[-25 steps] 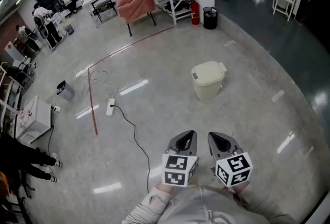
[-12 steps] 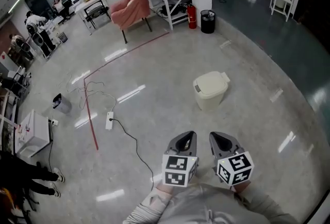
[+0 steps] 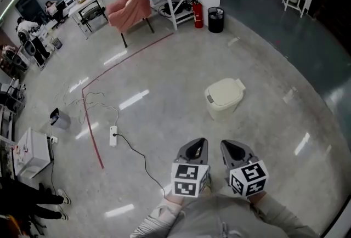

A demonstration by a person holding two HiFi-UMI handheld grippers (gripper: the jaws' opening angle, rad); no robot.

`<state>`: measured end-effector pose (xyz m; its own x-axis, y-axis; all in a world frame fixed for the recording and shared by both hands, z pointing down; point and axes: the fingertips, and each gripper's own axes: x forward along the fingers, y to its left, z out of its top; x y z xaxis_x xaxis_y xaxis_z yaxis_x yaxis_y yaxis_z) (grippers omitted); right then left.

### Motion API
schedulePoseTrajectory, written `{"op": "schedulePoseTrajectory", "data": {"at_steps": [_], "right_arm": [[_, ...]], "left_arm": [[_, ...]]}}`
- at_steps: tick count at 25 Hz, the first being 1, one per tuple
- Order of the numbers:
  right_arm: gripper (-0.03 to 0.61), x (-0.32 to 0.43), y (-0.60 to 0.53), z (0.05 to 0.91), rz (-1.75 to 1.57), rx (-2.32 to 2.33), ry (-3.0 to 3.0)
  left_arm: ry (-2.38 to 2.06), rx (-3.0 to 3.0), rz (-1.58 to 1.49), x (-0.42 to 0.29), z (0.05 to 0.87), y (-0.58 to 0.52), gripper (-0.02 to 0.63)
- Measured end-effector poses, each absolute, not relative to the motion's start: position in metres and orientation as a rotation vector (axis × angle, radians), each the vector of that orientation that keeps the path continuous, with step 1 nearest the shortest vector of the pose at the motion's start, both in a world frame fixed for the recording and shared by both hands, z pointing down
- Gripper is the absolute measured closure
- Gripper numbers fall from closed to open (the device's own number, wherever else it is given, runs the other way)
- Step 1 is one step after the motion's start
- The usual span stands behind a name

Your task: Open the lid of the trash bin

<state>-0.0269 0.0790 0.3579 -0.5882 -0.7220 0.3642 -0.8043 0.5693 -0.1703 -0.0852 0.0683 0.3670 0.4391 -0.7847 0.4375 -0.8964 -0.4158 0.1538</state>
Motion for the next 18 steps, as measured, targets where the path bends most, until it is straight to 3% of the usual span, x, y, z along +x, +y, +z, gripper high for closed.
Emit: {"op": "schedulePoseTrajectory", "data": {"at_steps": [18], "right_arm": [[0.580,-0.031,0.007,0.368,0.486,1.368,-2.465]], "left_arm": [[-1.371,2.332,0.443,-0.102,0.385,-0.007,0.609]]}}
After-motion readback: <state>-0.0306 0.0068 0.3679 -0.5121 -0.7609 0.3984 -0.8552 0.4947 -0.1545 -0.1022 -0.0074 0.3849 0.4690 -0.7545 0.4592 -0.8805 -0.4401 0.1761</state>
